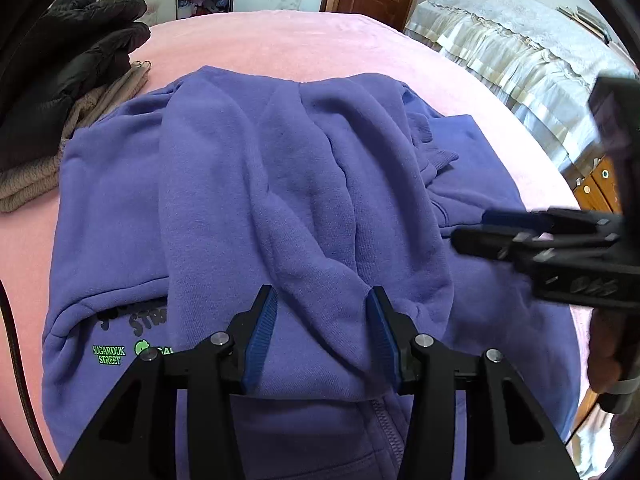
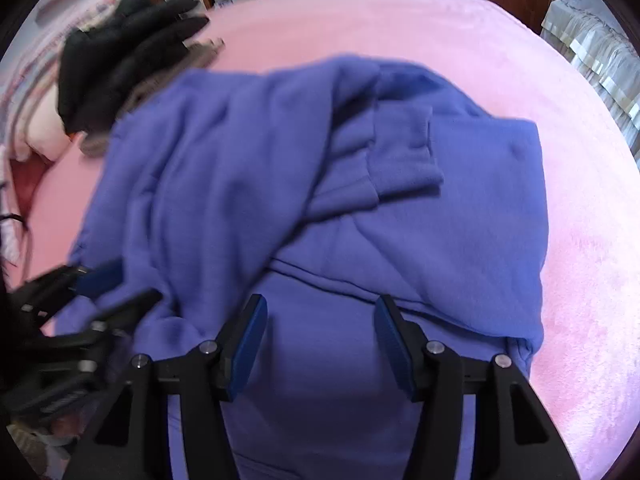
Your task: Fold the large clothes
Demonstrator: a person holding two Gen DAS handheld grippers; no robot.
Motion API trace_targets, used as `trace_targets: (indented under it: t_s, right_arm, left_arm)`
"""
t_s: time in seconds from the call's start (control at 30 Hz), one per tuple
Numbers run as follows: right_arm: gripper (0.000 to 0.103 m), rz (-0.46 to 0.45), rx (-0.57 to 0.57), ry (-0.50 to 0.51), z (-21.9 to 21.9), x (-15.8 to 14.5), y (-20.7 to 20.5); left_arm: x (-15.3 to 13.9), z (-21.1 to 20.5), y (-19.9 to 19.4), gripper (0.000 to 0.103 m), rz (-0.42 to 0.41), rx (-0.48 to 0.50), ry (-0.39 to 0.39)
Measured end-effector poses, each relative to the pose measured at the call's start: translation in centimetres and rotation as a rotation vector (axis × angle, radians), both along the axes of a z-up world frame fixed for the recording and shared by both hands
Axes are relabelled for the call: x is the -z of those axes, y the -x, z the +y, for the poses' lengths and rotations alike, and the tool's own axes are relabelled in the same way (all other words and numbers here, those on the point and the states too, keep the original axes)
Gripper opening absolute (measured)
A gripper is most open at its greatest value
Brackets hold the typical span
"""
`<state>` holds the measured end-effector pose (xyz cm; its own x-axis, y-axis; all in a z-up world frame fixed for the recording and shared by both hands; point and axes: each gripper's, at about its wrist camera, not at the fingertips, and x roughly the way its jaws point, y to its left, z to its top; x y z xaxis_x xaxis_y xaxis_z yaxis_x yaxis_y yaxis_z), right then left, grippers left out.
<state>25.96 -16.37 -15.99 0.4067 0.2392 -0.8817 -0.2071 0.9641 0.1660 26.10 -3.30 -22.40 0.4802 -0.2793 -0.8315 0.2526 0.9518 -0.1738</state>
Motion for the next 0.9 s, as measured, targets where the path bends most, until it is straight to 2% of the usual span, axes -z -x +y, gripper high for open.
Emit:
trace_targets:
  t_s: [0.07,0.17,0.33,0.37,0.4,0.43,0.47,0.7,0.9]
  right_arm:
    - [0.057,-0.034,-0.013,-0.031,0.6,-1.1,0.1]
    - [0.057,-0.032,-0.042,-0.068,1.7,-1.5,-0.2]
    - [0.056,-0.003,-0.071,-0.054,4.2,0.0,-0.7]
    - [0.051,0.001,-0.077,-0.054,4.5,0.5,-1.1]
    - [0.043,0.006,-0.086,-0.051,4.8,0.8,-0.9]
    - [0.027,0.018,-0.097,-0.047,5.1,1.2,-0.9]
    - [0.017,0.033,-0.101,-0.044,5.4,1.8,-0.7]
    - [0.015,0.001,-0.100,0.037,6.6,2.8,-0.5]
    - [0.015,0.001,-0.099,0.053,6.6,3.8,-0.4]
  left_arm:
    - [-0.1,0.1,0.1,0.046,0.000,-0.005,0.013]
    - [-0.8,0.9,0.5,0.046,0.005,-0.012,0.061]
    - [-2.3,2.8,1.1,0.046,0.005,-0.039,0.142]
    - [-2.7,3.2,1.4,0.046,-0.003,-0.045,0.142]
    - [-2.8,3.4,1.6,0.046,-0.010,-0.051,0.139]
    - [-3.0,3.6,1.8,0.046,-0.016,-0.058,0.135]
    - [-3.0,3.9,1.9,0.046,-0.021,-0.066,0.131]
    - [-1.4,4.4,0.6,0.046,0.005,-0.117,0.102]
    - [0.8,3.3,0.1,0.046,0.007,-0.100,-0.010]
